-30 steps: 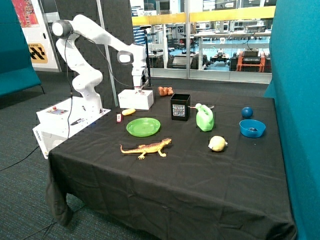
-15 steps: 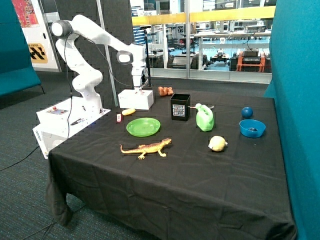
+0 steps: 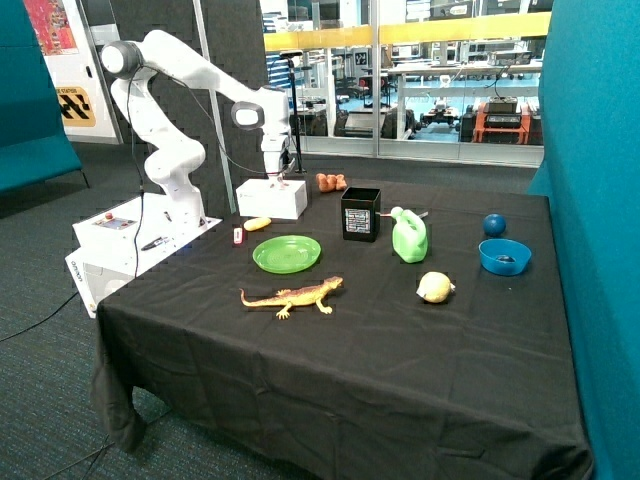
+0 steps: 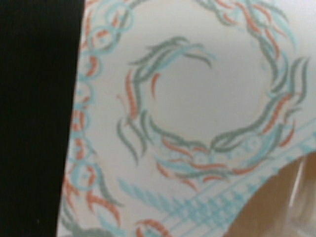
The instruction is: Dry the plate
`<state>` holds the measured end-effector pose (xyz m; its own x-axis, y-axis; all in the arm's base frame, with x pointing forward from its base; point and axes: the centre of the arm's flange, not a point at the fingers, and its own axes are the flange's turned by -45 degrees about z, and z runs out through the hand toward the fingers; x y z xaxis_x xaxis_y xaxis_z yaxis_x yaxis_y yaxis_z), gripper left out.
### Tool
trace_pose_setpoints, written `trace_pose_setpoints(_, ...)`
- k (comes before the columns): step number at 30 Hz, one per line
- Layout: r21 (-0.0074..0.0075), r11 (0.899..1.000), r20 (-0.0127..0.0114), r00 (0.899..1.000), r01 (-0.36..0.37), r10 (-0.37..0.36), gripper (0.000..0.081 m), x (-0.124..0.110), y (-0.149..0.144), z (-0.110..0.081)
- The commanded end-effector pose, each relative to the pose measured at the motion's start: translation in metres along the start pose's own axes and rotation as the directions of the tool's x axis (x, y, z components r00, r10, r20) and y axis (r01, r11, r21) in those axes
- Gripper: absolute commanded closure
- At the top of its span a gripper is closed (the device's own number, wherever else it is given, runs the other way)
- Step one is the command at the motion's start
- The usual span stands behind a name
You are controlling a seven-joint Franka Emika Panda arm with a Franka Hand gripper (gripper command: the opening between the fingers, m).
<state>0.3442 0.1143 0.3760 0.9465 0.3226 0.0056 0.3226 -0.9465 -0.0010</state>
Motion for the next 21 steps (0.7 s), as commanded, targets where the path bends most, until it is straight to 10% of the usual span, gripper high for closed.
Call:
trace_pose_setpoints(1, -0.0010, 1.000, 0.0056, 1.000, -0.003, 0.003, 0.0808, 0.007, 0.003, -0.012)
trace_pose_setpoints(21, -0.0009, 1.000, 0.0056, 1.000, 0.013, -0.013, 0.0808, 0.023, 0.007, -0.043)
